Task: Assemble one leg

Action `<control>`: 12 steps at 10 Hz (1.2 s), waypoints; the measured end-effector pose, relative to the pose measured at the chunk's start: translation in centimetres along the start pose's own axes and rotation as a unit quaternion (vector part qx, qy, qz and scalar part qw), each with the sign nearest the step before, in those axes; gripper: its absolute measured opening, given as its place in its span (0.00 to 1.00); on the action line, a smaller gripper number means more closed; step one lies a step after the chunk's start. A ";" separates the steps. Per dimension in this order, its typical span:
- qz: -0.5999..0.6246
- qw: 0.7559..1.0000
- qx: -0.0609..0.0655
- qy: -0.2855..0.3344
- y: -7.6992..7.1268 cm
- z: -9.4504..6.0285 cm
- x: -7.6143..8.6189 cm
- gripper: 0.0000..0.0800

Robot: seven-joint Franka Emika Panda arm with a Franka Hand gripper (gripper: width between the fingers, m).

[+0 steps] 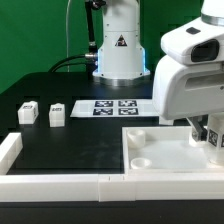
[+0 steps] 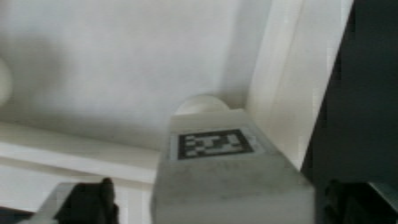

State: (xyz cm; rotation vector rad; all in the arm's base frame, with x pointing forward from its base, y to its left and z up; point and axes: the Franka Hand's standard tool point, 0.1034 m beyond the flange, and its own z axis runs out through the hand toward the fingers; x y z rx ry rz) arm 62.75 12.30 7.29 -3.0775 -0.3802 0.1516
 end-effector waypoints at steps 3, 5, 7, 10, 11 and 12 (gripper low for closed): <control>0.003 1.000 0.000 0.000 0.0 0.0 0.0 0.36; 0.019 1.000 0.000 0.000 0.1 0.0 0.0 0.36; 0.135 0.991 0.000 0.001 -0.1 0.0 0.1 0.36; 0.332 0.943 0.005 0.001 0.0 0.1 0.1 0.36; 0.386 0.922 0.010 0.000 0.1 0.1 0.1 0.36; 0.437 0.899 0.016 -0.002 0.2 0.1 0.1 0.36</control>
Offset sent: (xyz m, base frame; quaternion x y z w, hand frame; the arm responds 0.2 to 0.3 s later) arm 0.0000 0.0000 0.0000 0.0000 0.0000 0.0899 0.9960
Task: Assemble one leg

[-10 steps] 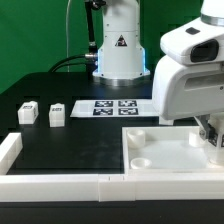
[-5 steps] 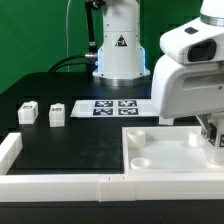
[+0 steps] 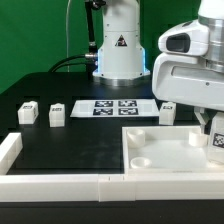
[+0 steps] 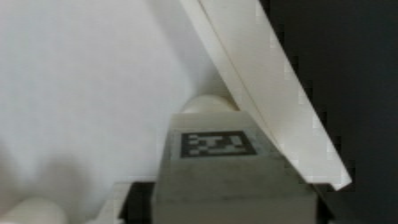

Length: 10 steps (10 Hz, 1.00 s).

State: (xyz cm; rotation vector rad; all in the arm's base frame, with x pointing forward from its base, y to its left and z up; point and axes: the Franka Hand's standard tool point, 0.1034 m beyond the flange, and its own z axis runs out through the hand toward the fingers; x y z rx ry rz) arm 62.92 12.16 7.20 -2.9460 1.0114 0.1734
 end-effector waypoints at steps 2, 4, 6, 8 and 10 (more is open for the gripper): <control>0.136 0.991 0.003 -0.001 0.0 0.0 0.1 0.36; 0.216 0.976 0.009 -0.009 0.0 0.0 0.1 0.36; 0.209 0.978 0.009 -0.009 0.0 0.0 0.1 0.47; 0.163 0.987 0.009 -0.009 -0.3 0.0 -0.2 0.70; 0.026 1.000 0.010 -0.007 -0.5 -0.1 -0.4 0.81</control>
Offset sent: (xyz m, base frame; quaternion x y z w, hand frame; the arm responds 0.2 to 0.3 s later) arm 0.0039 -0.0047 -0.0034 0.0000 -0.0147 0.2437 0.9697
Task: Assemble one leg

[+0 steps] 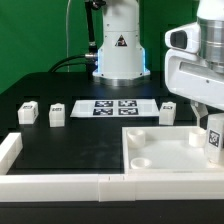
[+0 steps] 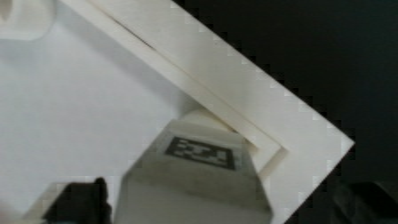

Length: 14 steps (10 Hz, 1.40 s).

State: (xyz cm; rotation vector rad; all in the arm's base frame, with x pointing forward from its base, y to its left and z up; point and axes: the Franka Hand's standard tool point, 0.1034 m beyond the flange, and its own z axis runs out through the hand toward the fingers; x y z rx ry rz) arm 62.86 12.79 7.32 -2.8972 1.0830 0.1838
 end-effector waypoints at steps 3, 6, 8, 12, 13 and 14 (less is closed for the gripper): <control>-0.225 0.974 -0.003 0.004 0.1 0.1 -0.2 0.81; -0.409 0.912 -0.014 0.002 0.5 0.4 0.2 0.81; -0.483 0.875 -0.021 0.003 0.5 0.4 0.4 0.81; -0.482 0.876 -0.021 0.004 0.6 0.4 0.4 0.36; -0.482 0.876 -0.021 0.004 0.6 0.4 0.4 0.36; -0.474 0.880 -0.020 0.004 0.6 0.4 0.4 0.36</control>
Offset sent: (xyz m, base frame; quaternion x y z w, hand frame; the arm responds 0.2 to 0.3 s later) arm -0.0010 0.0019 -0.0026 0.0095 0.0110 -0.3711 0.9285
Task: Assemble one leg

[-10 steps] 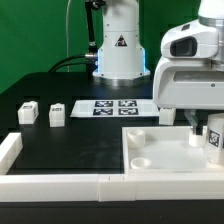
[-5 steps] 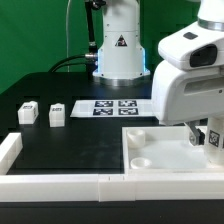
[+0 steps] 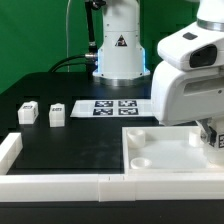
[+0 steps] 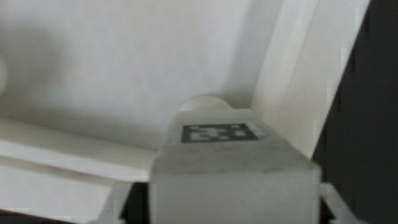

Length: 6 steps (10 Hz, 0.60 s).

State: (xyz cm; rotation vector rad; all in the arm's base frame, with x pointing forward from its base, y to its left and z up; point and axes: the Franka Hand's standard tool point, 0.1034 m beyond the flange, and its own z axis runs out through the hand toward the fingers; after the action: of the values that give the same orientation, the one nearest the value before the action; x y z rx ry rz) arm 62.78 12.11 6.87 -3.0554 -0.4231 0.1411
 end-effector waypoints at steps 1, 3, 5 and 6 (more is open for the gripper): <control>0.008 1.000 0.000 0.001 0.0 0.0 0.0 0.36; 0.144 0.990 0.000 0.009 0.1 0.0 0.3 0.36; 0.253 0.967 0.001 0.010 0.1 0.0 0.3 0.36; 0.331 0.944 0.001 0.010 0.0 0.0 0.3 0.36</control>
Offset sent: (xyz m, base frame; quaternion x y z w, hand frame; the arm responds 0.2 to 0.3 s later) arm 0.0078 -0.0084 -0.0041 -0.0265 0.0147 0.3411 0.9395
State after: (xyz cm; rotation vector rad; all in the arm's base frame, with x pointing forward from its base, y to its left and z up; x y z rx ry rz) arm 63.08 12.16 6.81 -3.0508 0.6174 0.1323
